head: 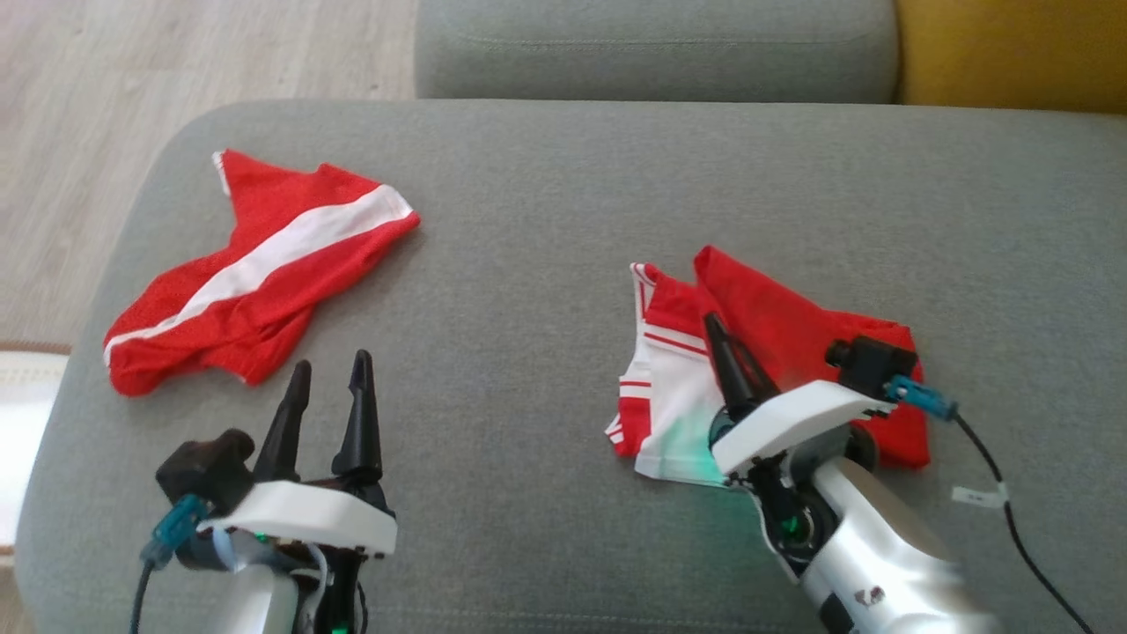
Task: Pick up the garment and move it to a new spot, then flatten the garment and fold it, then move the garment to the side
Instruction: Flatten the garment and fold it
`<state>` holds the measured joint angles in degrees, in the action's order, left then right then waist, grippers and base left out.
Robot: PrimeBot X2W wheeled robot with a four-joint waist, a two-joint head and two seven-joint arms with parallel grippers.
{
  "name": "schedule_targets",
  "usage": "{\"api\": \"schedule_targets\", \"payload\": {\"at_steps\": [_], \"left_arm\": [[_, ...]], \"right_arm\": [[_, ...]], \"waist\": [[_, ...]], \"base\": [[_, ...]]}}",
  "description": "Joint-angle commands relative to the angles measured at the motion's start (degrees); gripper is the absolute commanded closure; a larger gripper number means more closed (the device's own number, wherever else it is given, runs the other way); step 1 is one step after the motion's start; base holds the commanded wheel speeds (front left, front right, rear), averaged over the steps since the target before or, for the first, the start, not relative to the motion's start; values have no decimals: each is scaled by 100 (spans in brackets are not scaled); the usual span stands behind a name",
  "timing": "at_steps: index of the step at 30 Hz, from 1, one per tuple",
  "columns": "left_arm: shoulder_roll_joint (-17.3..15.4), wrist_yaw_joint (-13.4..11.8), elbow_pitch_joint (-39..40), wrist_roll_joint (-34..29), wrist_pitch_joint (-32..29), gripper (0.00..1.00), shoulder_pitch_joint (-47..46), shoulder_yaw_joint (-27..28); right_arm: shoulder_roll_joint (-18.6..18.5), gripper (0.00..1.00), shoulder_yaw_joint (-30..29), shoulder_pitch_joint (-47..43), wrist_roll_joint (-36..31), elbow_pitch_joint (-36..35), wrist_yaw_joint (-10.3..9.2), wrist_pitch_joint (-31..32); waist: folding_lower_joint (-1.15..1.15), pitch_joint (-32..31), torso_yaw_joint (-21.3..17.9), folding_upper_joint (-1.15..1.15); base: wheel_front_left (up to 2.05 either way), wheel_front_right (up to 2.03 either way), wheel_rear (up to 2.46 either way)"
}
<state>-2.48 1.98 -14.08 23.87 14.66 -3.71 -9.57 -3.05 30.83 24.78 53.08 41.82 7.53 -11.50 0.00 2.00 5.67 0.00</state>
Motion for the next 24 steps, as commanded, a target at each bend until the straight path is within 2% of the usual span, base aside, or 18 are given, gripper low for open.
{"api": "schedule_targets", "payload": {"at_steps": [1,9,10,11,15,19,21,24], "left_arm": [[-40,-16,155,25,34,0,-274,141],[-40,-10,112,12,34,0,-330,159],[-40,-8,108,12,34,0,-331,163],[-40,-8,101,12,34,0,-331,167],[-40,-20,80,15,34,0,-321,191],[-40,-44,100,31,34,0,-291,238],[-40,-42,140,38,34,0,-277,249],[-40,-44,248,44,34,0,-240,275]], "right_arm": [[17,100,245,235,163,-66,-4,-120],[17,100,1295,479,742,437,-4,-317],[17,60,1421,498,814,410,-4,-326],[17,0,1528,514,891,383,-4,-332],[17,0,1862,606,1135,167,-4,-346],[17,0,1583,773,1068,111,-4,-348],[17,0,1259,902,779,148,-4,-348],[17,0,631,1087,-189,225,-4,-349]], "waist": [[0,39,65,0],[0,121,197,0],[0,132,198,0],[0,137,195,0],[0,118,147,0],[0,49,10,0],[0,13,-77,0],[0,-42,-235,0]], "base": [[0,0,0],[0,0,0],[0,0,0],[0,0,0],[0,0,0],[0,0,0],[0,0,0],[0,0,0]]}}
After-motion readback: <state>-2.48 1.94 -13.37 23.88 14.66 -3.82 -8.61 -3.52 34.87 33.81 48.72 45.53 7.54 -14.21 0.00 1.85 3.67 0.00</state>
